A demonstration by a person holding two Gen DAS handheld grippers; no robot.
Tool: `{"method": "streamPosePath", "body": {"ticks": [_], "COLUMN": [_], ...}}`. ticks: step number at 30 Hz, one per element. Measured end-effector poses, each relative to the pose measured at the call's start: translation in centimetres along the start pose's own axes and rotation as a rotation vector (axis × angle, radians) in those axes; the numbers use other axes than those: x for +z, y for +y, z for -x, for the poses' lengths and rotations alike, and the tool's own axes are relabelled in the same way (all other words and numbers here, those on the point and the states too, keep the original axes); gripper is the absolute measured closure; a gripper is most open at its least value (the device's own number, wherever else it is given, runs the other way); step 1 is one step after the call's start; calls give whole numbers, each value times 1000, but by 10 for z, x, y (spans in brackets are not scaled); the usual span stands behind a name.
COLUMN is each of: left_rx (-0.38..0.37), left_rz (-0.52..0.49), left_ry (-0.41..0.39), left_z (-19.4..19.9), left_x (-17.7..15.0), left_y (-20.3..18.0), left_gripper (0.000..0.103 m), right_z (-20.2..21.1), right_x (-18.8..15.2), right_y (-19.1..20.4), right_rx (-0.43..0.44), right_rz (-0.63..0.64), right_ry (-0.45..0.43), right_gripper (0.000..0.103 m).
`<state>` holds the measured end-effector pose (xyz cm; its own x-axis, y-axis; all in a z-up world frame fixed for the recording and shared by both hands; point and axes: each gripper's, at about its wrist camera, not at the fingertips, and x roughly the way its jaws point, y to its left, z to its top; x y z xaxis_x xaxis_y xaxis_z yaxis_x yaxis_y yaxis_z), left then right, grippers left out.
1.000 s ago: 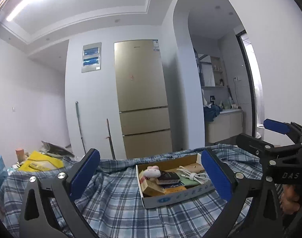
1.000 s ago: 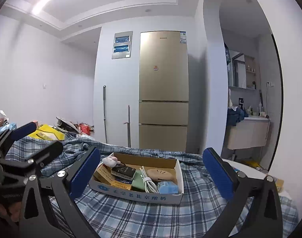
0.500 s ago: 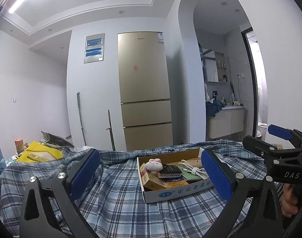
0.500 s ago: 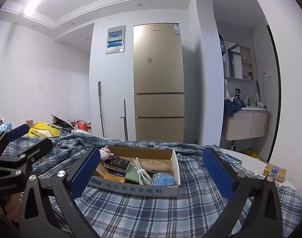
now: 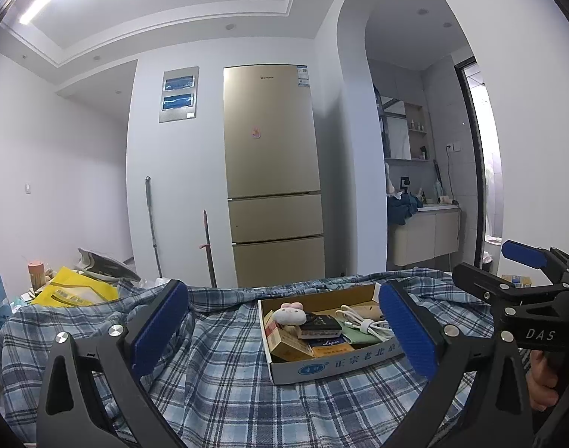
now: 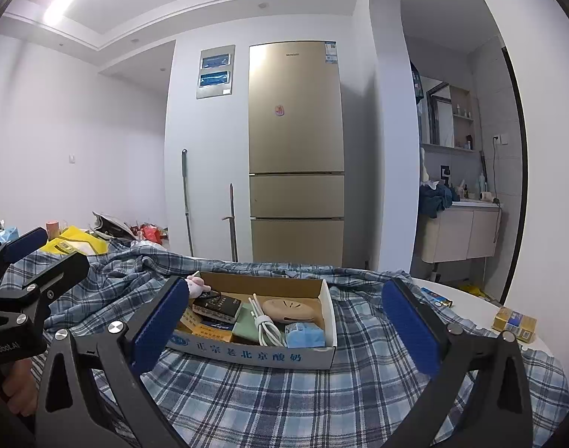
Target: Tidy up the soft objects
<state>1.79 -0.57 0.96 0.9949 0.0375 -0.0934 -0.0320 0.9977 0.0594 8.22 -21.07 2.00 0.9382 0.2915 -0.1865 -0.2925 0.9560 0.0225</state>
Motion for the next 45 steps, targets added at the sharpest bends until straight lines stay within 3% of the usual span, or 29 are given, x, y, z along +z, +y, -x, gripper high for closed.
{"method": "streamPosePath", "body": {"ticks": [45], "left_rx": [-37], "left_rz": [-9], "left_ry": [44], "left_z": [-7], "left_x": [-6], "left_y": [-4], "left_gripper": [0], "right_z": [2], "right_x": [1], "right_y": [-2], "right_rx": [-20], "right_rz": [8], "right_ry": [-5], "right_gripper": [0]}}
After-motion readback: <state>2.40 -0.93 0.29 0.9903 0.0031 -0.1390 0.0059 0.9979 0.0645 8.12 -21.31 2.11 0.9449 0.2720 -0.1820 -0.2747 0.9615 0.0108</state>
